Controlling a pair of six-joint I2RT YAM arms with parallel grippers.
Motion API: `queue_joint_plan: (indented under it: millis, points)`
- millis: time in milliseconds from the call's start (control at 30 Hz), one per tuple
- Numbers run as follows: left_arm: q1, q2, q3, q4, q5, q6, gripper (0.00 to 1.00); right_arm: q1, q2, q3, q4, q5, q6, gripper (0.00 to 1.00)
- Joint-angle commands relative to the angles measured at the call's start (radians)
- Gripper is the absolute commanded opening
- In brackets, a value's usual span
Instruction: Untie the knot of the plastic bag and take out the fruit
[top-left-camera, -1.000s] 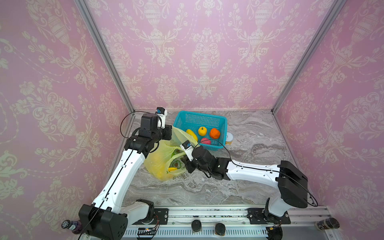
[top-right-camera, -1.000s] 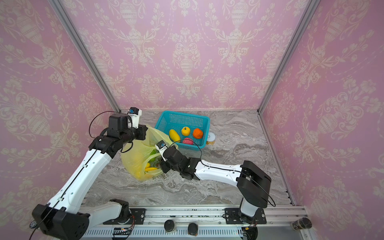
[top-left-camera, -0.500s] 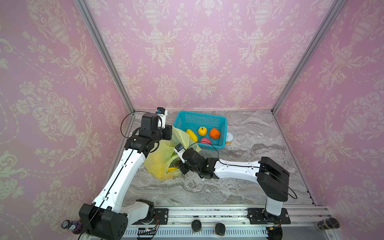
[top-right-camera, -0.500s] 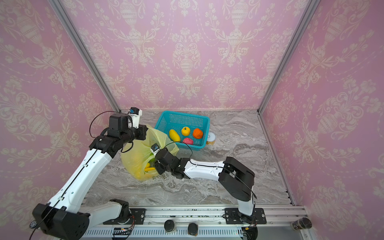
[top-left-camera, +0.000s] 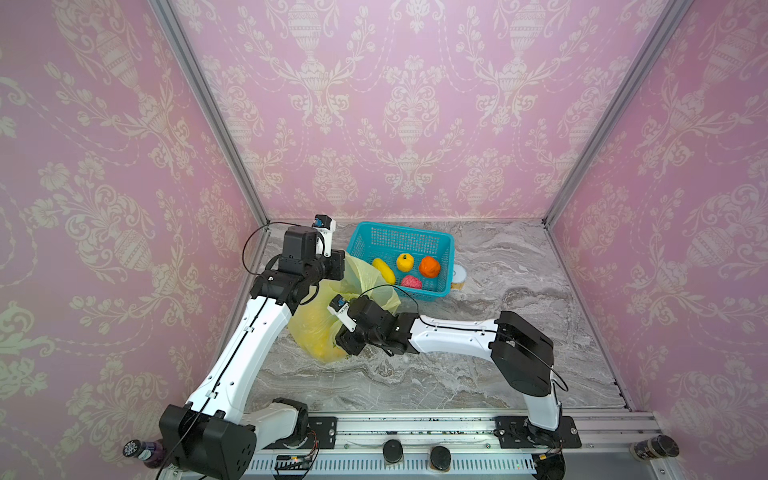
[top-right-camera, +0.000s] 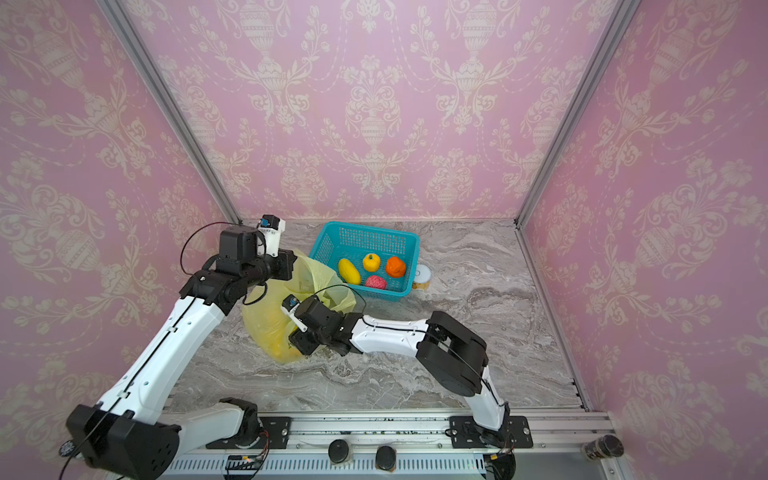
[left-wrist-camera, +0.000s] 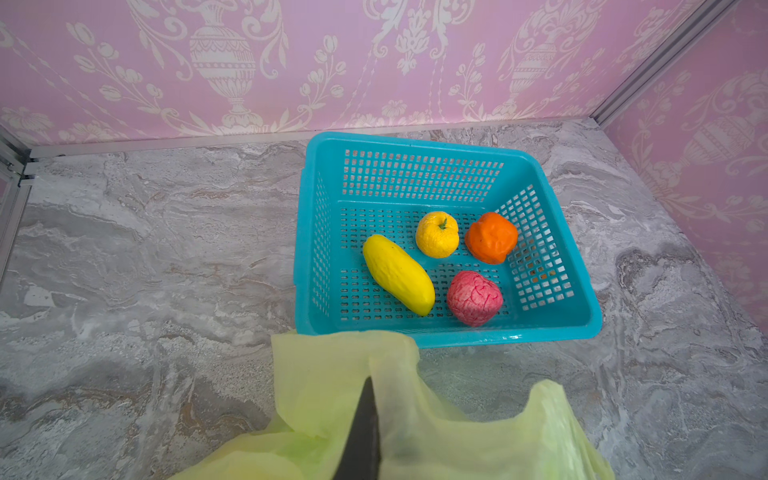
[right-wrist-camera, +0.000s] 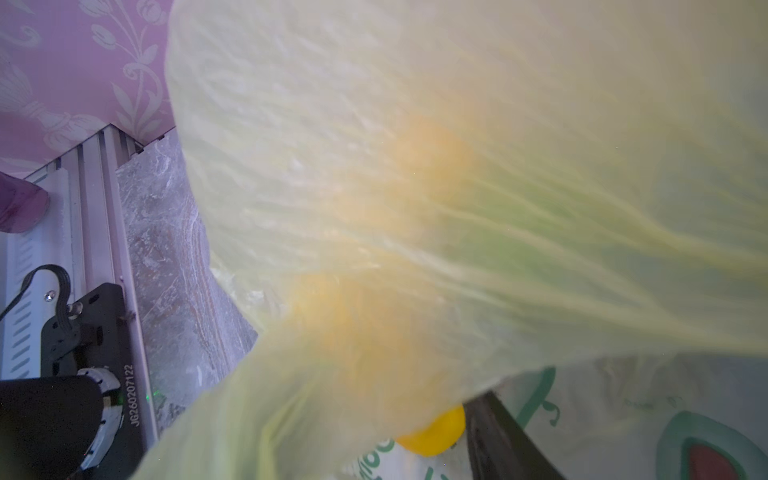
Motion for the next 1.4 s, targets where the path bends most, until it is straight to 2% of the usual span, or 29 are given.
queue_joint_plan:
  millis: [0, 233, 367, 467, 533, 633, 767, 967, 1133, 1367]
  points:
    - [0.010, -0.003, -0.004, 0.003, 0.012, -0.014, 0.00, -0.005, 0.071, 0.086, -0.121, 0.014, -0.040, 0.56]
    - [0.011, -0.003, -0.001, 0.002, 0.018, -0.017, 0.00, -0.003, 0.139, 0.135, -0.177, -0.017, -0.071, 0.70]
    - [0.011, -0.001, -0.003, 0.005, 0.022, -0.018, 0.00, -0.002, 0.178, 0.170, -0.213, -0.063, -0.080, 0.73]
    - [0.012, 0.007, 0.001, 0.002, 0.029, -0.019, 0.00, -0.002, 0.203, 0.185, -0.219, -0.055, -0.080, 0.72]
    - [0.012, 0.002, -0.001, 0.001, 0.022, -0.018, 0.00, -0.002, 0.212, 0.189, -0.213, -0.052, -0.078, 0.65]
    - [0.012, -0.005, -0.004, 0.003, 0.012, -0.015, 0.00, -0.002, 0.210, 0.183, -0.204, -0.055, -0.066, 0.45]
    - [0.012, 0.003, -0.001, 0.004, 0.027, -0.020, 0.00, -0.002, 0.153, 0.121, -0.154, -0.041, -0.060, 0.28]
    - [0.012, -0.011, -0.004, 0.003, 0.011, -0.015, 0.00, -0.001, 0.009, -0.037, -0.027, -0.018, -0.045, 0.11]
    - [0.011, -0.001, 0.000, 0.002, 0.024, -0.018, 0.00, -0.002, -0.113, -0.158, 0.030, 0.039, -0.032, 0.04]
    - [0.011, -0.017, -0.004, 0.000, -0.001, -0.012, 0.00, -0.002, -0.255, -0.276, -0.027, 0.250, -0.011, 0.00]
